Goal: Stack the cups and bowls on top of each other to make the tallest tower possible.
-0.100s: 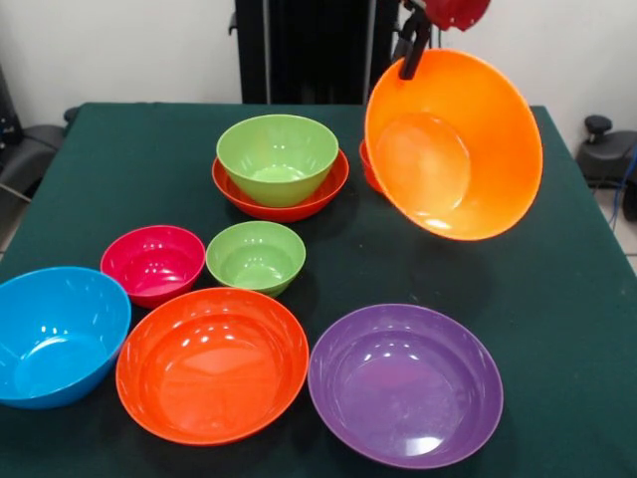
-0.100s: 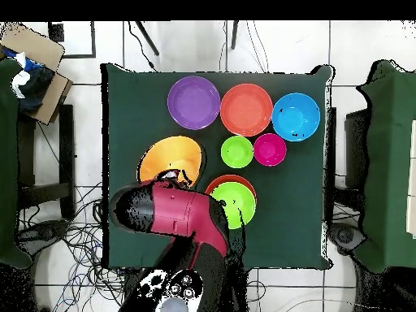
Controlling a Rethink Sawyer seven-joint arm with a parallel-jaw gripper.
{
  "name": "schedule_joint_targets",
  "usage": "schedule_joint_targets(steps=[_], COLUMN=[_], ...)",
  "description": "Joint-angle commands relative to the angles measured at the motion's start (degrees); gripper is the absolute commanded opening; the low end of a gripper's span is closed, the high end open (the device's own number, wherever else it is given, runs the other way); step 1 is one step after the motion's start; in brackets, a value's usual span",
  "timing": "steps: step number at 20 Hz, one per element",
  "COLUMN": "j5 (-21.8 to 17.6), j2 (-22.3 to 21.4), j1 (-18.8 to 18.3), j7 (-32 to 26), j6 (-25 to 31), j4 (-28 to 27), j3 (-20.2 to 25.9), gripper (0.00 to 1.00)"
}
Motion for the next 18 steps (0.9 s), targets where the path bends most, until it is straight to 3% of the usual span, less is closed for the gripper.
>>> schedule_joint_targets(steps=[1,5,18], j5=[-2.13,-3.16,-8.59], j2=[-1.72,-4.93,-15.9], j1=[-1.39,-1.97,-9.28], j7=[-3.84,-6.25,-16.49], j6=[8.43,11.59,12.14], j4=[-2.46,-1.95,5.47], j3=[6.77,6.43,6.92], gripper=[0.0,0.0,0.0])
